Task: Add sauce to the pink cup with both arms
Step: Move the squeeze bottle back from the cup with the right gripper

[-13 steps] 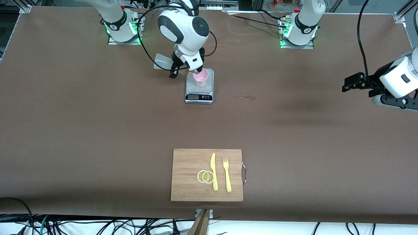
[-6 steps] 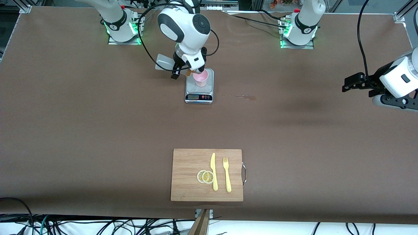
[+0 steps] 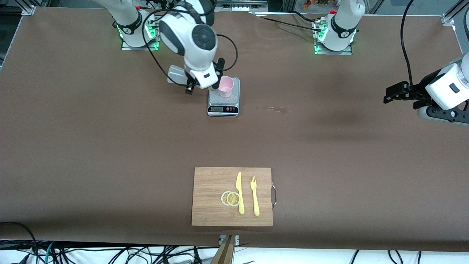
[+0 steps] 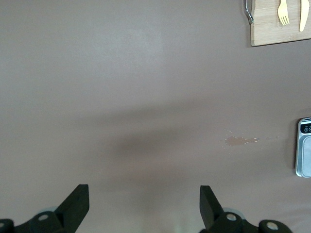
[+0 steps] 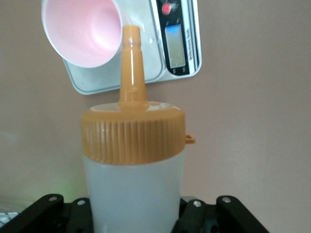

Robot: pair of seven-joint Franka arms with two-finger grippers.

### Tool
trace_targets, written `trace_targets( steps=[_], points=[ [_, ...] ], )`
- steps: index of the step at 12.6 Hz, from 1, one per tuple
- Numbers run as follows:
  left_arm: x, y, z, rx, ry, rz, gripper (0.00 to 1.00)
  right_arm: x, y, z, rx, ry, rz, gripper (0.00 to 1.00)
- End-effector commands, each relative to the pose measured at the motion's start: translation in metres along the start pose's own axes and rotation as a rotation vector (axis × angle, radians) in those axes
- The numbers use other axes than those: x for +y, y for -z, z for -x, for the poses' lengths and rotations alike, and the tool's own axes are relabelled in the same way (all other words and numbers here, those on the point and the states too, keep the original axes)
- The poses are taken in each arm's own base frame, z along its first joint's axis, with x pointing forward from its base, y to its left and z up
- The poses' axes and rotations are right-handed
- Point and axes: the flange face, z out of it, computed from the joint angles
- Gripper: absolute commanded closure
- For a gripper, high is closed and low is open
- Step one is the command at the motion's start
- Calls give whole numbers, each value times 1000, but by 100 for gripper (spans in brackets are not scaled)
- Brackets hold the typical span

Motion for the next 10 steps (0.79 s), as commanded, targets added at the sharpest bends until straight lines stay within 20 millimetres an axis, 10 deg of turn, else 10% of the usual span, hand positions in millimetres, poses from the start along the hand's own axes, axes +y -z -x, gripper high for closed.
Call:
trace_targets(
  steps=[1, 5, 10],
  points=[
    [1, 6, -2, 3, -22, -25, 0, 38, 36, 34, 139, 48, -64, 82],
    [3, 6, -2, 3, -23, -26, 0, 107, 56, 99, 400, 179, -157, 82],
    [4, 6, -2, 3, -25, -26, 0, 181, 15, 189, 724, 343, -245, 82]
  ],
)
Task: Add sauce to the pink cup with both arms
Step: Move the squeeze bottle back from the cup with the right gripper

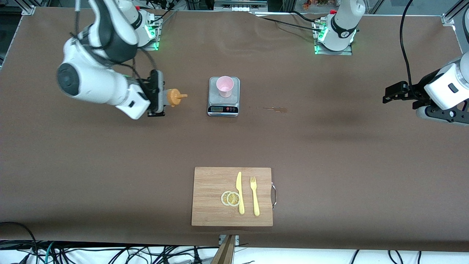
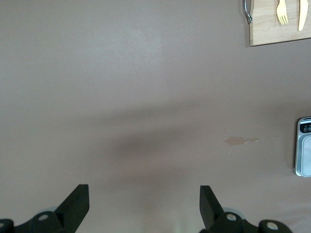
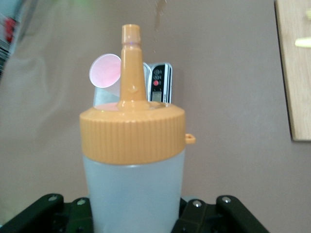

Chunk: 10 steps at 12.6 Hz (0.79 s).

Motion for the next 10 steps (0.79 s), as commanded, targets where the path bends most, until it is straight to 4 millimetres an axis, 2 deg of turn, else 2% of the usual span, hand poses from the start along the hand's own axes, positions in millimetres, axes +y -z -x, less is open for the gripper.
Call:
trace_targets(
  steps=[1, 3, 5, 7, 10],
  points=[
    [2, 5, -3, 1, -22, -26, 0, 23, 9, 58, 182, 118, -54, 82],
    [7, 4, -3, 1, -28, -26, 0, 38, -2, 110, 334, 216, -77, 82],
    [8, 4, -3, 0, -31, -28, 0, 47, -23, 162, 458, 288, -98, 82],
    [8, 4, -3, 0, -31, -28, 0, 53, -51, 219, 568, 362, -107, 82],
    [8, 4, -3, 0, -31, -28, 0, 48, -98, 292, 689, 409, -137, 82]
  ],
)
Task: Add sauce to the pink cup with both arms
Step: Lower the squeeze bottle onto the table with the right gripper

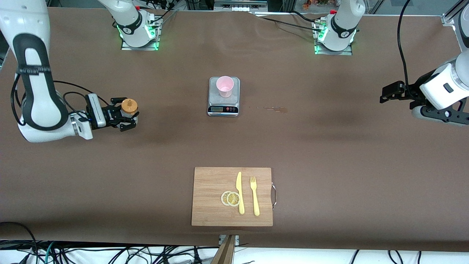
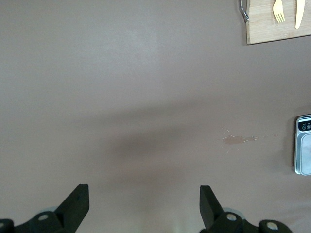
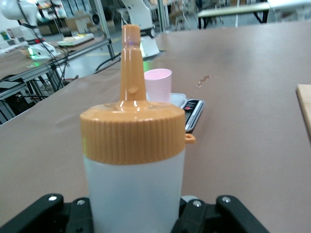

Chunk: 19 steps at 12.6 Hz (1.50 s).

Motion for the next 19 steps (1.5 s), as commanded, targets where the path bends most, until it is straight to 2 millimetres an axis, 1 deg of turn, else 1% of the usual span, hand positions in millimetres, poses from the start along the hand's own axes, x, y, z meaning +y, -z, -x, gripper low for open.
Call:
trace_targets(
  steps=[1, 3, 4, 6, 7, 8, 9, 11, 13, 15, 17, 18, 19],
  points=[
    [0, 5, -2, 2, -18, -26, 0, -21, -1, 52, 131, 35, -15, 80],
    [0, 5, -2, 2, -18, -26, 0, -39, -12, 90, 207, 34, -19, 79],
    [0, 5, -2, 2, -19, -26, 0, -45, -23, 108, 249, 38, -17, 78],
    [-1, 6, -2, 2, -16, -26, 0, -52, -49, 134, 351, 23, -6, 74],
    [-1, 6, -2, 2, -18, -26, 0, -54, -57, 140, 389, 9, -1, 68],
    [-1, 6, -2, 2, -18, -26, 0, -55, -62, 145, 414, 0, 7, 54],
    [-1, 6, -2, 2, -18, -26, 0, -54, -66, 145, 437, -4, 14, 2],
    [0, 5, -2, 2, -16, -26, 0, -54, -63, 144, 435, -4, 14, 0],
    [0, 5, -2, 2, -16, -26, 0, -54, -45, 146, 395, -3, 12, 0],
    [1, 5, -2, 2, -18, -24, 0, -53, -14, 145, 314, 9, -19, 0],
    [1, 5, -2, 2, -20, -24, 0, -42, 21, 131, 228, 39, -43, 0],
    [1, 5, -2, 2, -20, -24, 0, -35, 38, 119, 183, 54, -52, 0],
    [1, 5, -2, 2, -18, -24, 0, -30, 56, 102, 127, 63, -58, 0]
  ],
)
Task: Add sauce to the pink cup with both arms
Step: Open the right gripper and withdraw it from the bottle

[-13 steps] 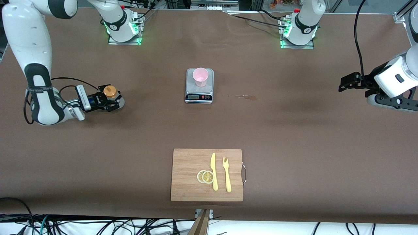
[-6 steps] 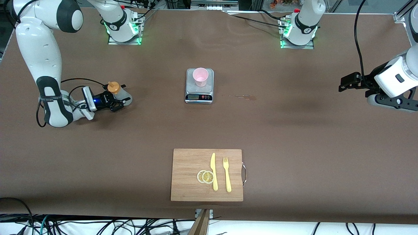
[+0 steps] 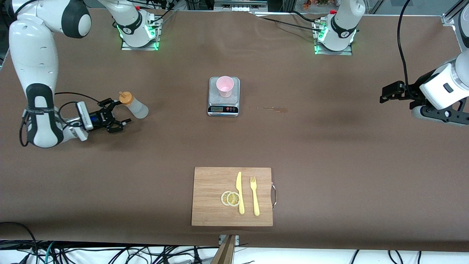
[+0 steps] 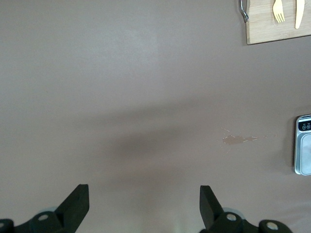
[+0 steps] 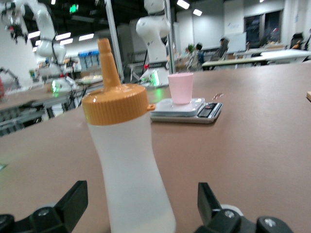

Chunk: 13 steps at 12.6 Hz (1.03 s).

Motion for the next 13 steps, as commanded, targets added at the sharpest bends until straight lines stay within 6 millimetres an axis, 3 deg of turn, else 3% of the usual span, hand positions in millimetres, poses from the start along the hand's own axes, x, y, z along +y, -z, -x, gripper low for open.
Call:
trace_targets(
  steps=[1, 3, 5, 8, 10, 13],
  points=[
    [0, 6, -2, 4, -18, -24, 0, 10, 38, -58, -151, 21, -44, 0],
    [0, 5, -2, 2, -18, -24, 0, 8, 70, -117, -334, -23, -28, 0],
    [-1, 6, -2, 3, -15, -24, 0, -1, 88, -176, -490, -141, 0, 0],
    [-2, 6, -2, 2, -16, -26, 0, -15, 94, -266, -693, -302, 104, 0],
    [-1, 6, -2, 3, -16, -24, 0, -28, 92, -313, -793, -424, 205, 0],
    [-2, 5, -2, 2, -16, -26, 0, -31, 82, -359, -863, -643, 355, 0]
  ],
)
